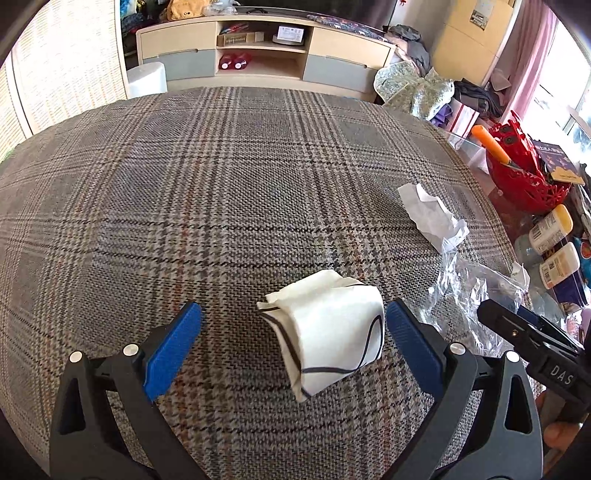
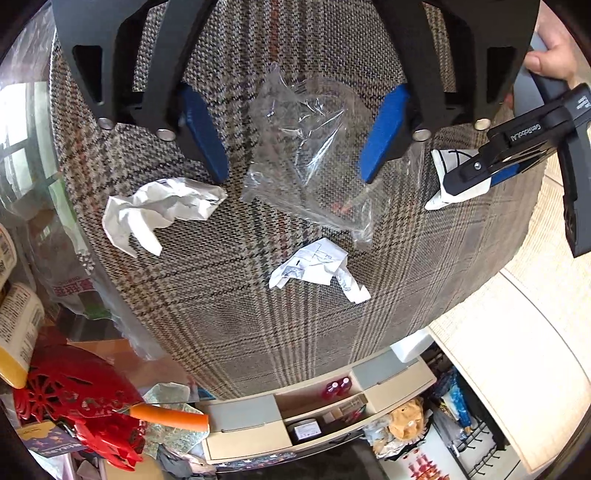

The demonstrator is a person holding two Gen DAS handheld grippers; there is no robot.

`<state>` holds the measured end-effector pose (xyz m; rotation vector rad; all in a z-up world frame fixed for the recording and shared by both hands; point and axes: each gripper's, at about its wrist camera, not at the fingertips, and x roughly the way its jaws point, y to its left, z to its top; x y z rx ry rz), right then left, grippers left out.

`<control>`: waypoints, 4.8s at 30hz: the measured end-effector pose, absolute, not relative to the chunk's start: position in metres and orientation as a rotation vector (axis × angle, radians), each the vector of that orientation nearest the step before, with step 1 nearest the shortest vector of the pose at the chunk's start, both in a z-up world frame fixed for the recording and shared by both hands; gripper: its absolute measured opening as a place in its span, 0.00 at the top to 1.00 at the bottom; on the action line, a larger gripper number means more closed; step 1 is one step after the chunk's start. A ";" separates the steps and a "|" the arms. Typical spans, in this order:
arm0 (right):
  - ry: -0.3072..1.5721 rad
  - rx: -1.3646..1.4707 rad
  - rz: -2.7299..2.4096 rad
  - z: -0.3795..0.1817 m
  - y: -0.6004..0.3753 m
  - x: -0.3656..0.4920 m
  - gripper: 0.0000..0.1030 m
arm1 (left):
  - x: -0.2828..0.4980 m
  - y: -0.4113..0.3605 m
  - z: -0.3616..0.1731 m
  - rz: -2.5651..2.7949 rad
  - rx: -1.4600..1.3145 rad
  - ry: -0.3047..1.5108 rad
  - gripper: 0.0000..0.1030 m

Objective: Collect trash
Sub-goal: 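Grasp the clear plastic bag with the right gripper while the left grasps the white paper cup, then carry the bag and cup over the bin and open both grippers, then grasp a crumpled tissue with the right gripper while the left grasps another tissue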

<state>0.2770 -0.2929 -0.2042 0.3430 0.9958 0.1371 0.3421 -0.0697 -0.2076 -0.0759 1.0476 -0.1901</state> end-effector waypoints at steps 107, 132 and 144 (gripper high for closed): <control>0.944 0.317 0.025 -0.188 -0.315 0.048 0.03 | 0.130 -0.041 -0.181 -0.334 -0.146 1.088 0.08; 0.942 0.304 -0.072 -0.192 -0.366 0.270 0.38 | 0.380 -0.161 -0.169 -0.265 -0.052 0.971 0.10; 0.953 0.197 -0.077 -0.212 -0.359 0.290 0.76 | 0.410 -0.194 -0.217 -0.311 -0.021 1.050 0.54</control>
